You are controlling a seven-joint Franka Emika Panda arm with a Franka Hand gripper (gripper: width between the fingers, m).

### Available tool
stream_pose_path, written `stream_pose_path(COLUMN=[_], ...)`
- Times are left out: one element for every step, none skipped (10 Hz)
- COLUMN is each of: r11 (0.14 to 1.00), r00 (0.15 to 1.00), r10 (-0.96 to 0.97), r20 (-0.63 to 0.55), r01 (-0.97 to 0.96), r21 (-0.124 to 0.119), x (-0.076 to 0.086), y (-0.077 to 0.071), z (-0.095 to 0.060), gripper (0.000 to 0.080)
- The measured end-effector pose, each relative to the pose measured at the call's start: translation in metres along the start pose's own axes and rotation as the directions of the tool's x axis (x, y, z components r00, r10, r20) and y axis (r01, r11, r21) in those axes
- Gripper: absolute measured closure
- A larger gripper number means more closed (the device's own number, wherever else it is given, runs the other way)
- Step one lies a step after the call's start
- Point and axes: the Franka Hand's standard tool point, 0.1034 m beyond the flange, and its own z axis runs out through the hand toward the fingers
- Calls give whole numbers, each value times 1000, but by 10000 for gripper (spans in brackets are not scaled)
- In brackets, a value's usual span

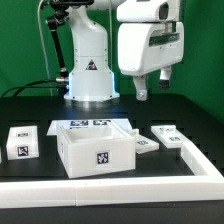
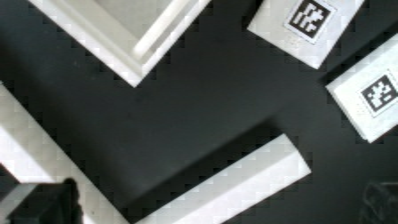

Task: Assemble cabinet

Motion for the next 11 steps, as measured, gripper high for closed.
stream_pose_path(r11=[1000,1000,1000,1000,1000,1000,1000,1000,1000,1000,1000], r00=[1000,1000,1000,1000,1000,1000,1000,1000,1000,1000,1000], r10=[0,0,0,1,1,1,1,1,1,1,1], r20=[0,0,0,0,1,1,1,2,2,2,2], r01=[0,0,0,-1,-1,-1,-1,-1,-1,-1,-1], r21=[0,0,0,1,2,2,2,3,3,3,4], x=[0,0,0,0,0,0,-1,-1,-1,-1,-1], y=[0,0,0,0,0,0,0,0,0,0,0], z=[0,0,0,0,1,1,1,2,2,2,2], gripper=[3,3,3,3,3,3,3,3,3,3,3])
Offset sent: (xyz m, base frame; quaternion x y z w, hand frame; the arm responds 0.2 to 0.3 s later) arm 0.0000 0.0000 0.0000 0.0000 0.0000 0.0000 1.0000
